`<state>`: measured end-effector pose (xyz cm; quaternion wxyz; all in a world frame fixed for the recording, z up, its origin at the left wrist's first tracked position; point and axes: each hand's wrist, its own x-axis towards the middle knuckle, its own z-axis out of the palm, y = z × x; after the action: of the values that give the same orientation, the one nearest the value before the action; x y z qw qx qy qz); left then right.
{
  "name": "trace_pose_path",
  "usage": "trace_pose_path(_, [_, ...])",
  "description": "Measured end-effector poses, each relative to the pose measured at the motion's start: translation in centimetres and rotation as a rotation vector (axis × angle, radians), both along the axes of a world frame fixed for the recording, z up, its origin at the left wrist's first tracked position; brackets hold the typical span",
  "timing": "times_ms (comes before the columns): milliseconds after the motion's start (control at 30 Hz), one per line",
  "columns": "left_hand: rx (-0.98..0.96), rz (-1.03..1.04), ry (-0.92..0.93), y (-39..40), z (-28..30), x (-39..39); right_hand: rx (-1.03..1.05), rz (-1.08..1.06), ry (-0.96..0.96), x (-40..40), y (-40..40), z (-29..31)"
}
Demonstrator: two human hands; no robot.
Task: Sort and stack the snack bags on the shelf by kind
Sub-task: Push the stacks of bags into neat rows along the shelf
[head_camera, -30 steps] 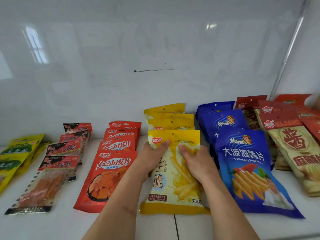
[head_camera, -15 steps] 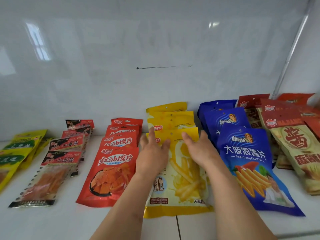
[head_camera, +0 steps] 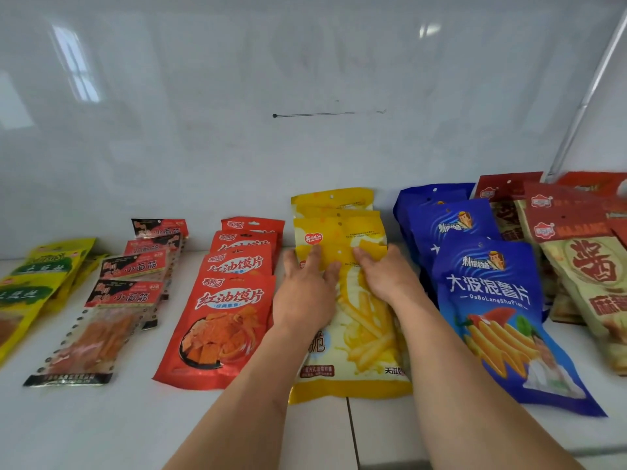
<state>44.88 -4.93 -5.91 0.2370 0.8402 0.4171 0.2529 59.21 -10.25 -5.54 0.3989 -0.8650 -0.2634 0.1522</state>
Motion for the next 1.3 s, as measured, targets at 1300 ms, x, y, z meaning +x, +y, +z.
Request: trace_pose_path(1300, [0.225, -0.158, 0.476, -6.3, -1.7, -4.5, -0.197, 0.235, -0.561, 0.4, 2.9, 2.9])
